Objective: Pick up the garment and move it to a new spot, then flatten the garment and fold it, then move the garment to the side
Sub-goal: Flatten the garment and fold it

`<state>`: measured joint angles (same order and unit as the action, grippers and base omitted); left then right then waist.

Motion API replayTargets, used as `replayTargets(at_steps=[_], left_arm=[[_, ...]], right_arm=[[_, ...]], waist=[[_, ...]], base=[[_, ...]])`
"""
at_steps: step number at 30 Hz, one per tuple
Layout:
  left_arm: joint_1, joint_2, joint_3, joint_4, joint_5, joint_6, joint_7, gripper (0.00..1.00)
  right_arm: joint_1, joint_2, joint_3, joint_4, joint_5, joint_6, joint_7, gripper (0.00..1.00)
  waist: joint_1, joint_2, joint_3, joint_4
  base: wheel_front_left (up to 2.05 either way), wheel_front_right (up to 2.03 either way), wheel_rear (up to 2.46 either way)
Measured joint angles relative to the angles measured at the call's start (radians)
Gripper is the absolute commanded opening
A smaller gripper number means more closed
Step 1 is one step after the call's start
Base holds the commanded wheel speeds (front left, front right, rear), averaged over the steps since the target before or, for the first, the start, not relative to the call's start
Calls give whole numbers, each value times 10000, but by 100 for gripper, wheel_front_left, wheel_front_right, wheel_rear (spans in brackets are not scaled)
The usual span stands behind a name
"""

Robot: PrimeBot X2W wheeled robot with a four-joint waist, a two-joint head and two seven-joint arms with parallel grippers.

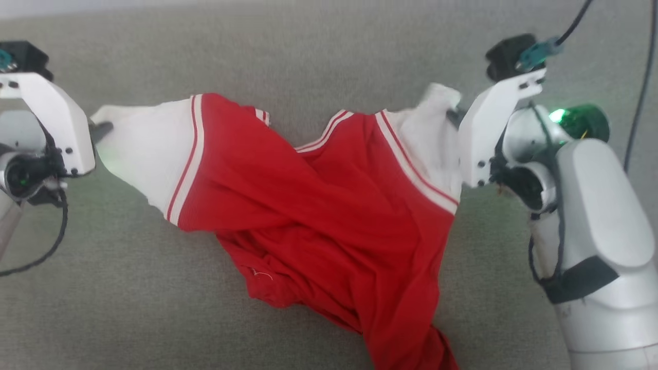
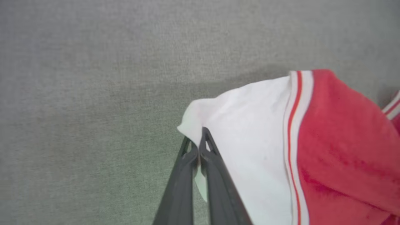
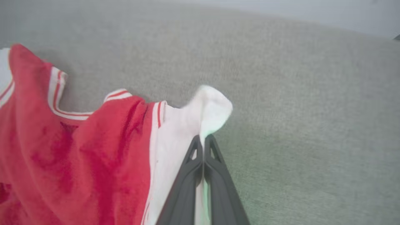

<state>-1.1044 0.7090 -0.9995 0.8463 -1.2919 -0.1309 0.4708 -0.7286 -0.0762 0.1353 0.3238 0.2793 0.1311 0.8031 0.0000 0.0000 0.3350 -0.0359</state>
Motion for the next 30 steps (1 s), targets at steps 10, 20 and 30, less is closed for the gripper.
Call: replayTargets(at_steps=[10, 20, 30], left_arm=[[-997, -596, 190, 502, 151, 495, -460, 0], [-1977, -625, 349, 318, 351, 936, -393, 0], [-2872, -562, 508, 42, 550, 1277, -500, 0]], right_arm=[[-1285, -267, -109, 510, 293, 0, -821, 0], [-2587, -366, 320, 1264, 709, 0, -1243, 0], [-3752, -389, 575, 2025, 803, -2, -2019, 0]], waist=[[0, 1, -1697, 47], [0, 1, -2923, 59], [0, 1, -3333, 49]], base=[[0, 0, 0], [0, 0, 0], [0, 0, 0]])
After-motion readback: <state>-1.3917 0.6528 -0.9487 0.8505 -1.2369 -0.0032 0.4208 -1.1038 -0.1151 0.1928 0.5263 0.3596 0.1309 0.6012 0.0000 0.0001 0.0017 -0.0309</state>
